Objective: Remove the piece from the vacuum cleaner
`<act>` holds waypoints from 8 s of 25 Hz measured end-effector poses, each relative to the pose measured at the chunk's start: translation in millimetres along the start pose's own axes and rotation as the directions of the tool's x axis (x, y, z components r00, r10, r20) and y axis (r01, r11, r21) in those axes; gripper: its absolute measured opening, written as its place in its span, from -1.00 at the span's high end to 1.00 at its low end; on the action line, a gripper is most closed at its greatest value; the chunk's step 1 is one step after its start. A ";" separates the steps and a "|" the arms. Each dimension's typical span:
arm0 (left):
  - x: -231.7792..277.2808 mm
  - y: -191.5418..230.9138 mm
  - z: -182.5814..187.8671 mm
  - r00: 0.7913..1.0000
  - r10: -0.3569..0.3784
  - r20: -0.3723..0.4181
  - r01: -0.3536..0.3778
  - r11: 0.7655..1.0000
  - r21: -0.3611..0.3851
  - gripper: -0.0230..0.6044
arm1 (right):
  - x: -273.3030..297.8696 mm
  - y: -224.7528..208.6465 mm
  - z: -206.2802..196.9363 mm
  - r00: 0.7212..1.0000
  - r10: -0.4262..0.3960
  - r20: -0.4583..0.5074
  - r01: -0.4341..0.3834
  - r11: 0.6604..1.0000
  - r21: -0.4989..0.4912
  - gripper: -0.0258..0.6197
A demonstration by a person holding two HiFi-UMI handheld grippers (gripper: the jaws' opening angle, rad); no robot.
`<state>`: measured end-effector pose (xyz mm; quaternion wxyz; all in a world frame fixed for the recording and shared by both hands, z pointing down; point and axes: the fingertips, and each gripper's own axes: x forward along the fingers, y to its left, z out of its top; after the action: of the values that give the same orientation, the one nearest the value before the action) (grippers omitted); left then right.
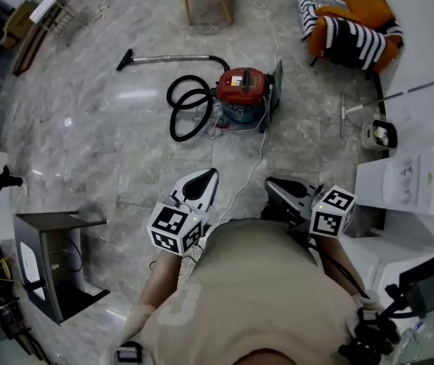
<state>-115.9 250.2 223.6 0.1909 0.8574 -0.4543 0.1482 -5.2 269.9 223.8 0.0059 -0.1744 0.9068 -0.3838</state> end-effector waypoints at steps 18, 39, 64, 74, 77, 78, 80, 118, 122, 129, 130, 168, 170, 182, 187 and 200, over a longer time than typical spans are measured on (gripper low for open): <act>143.3 -40.5 60.7 1.000 -0.007 -0.024 0.007 1.000 0.001 0.94 | -61.0 -111.7 90.5 0.992 0.115 0.049 -0.119 0.989 0.082 0.91; 203.1 203.9 118.4 0.984 -0.178 0.012 0.178 0.982 -0.060 0.94 | 141.5 -182.4 172.2 0.981 -0.188 -0.040 0.188 0.982 0.016 0.91; 296.5 278.5 127.6 0.941 -0.305 -0.150 0.308 0.951 -0.002 0.94 | 190.4 -296.5 218.9 0.898 -0.419 -0.135 0.434 0.894 0.112 0.91; 351.9 282.1 116.7 0.949 -0.116 -0.295 0.136 0.990 0.046 0.94 | 163.2 -448.2 198.0 0.831 -0.399 -0.387 0.481 0.865 0.142 0.91; 378.1 290.0 110.3 0.935 -0.055 -0.351 0.106 0.986 0.128 0.94 | 163.8 -483.4 186.5 0.809 -0.373 -0.454 0.468 0.876 0.114 0.91; 387.6 289.6 106.5 0.932 -0.064 -0.356 0.113 0.987 0.117 0.94 | 162.9 -496.2 182.5 0.798 -0.378 -0.469 0.473 0.875 0.100 0.91; 404.5 287.9 96.4 0.928 -0.093 -0.360 0.126 0.990 0.068 0.94 | 162.2 -521.6 173.3 0.778 -0.393 -0.491 0.490 0.868 0.081 0.91; 477.5 267.1 -158.9 0.838 -0.172 -0.517 0.063 0.973 -0.221 0.94 | 183.5 -833.8 -3.7 0.450 -0.624 -0.639 0.754 0.649 -0.103 0.21; 480.6 269.5 -161.9 0.837 -0.178 -0.518 0.063 0.970 -0.233 0.94 | 183.0 -835.2 -4.4 0.446 -0.624 -0.642 0.747 0.655 -0.117 0.21; 486.1 270.1 -161.3 0.837 -0.191 -0.512 0.075 0.968 -0.238 0.94 | 169.3 -839.3 -12.0 0.450 -0.589 -0.671 0.738 0.669 -0.093 0.49; 486.6 270.7 -161.9 0.837 -0.192 -0.513 0.075 0.968 -0.239 0.94 | 168.1 -840.2 -13.1 0.453 -0.592 -0.667 0.736 0.670 -0.095 0.51; 510.5 262.7 -151.2 0.836 -0.245 -0.491 0.135 0.959 -0.250 0.94 | 154.7 -848.0 -36.9 0.390 -0.704 -0.594 0.628 0.675 -0.387 0.81; 512.1 261.7 -150.4 0.838 -0.247 -0.486 0.137 0.958 -0.252 0.94 | 154.0 -848.9 -36.3 0.395 -0.706 -0.588 0.626 0.676 -0.390 0.81; 513.8 267.4 -155.7 0.837 -0.246 -0.489 0.130 0.957 -0.258 0.94 | 154.2 -841.8 -35.6 0.603 -0.506 -0.617 0.772 0.565 0.291 0.79; 519.8 255.8 -160.5 0.828 -0.270 -0.492 0.153 0.952 -0.265 0.94 | 161.0 -847.4 -37.0 0.400 -0.604 -0.689 0.756 0.643 -0.125 0.80; 522.3 261.6 -153.0 0.836 -0.233 -0.497 0.130 0.964 -0.234 0.94 | 155.0 -854.0 -45.7 0.451 -0.607 -0.654 0.623 0.739 -0.256 0.83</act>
<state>-63.1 -191.1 632.3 0.4008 0.8024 -0.3140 0.3112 108.9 -298.6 871.3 -0.4761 -0.3304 0.7074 -0.4047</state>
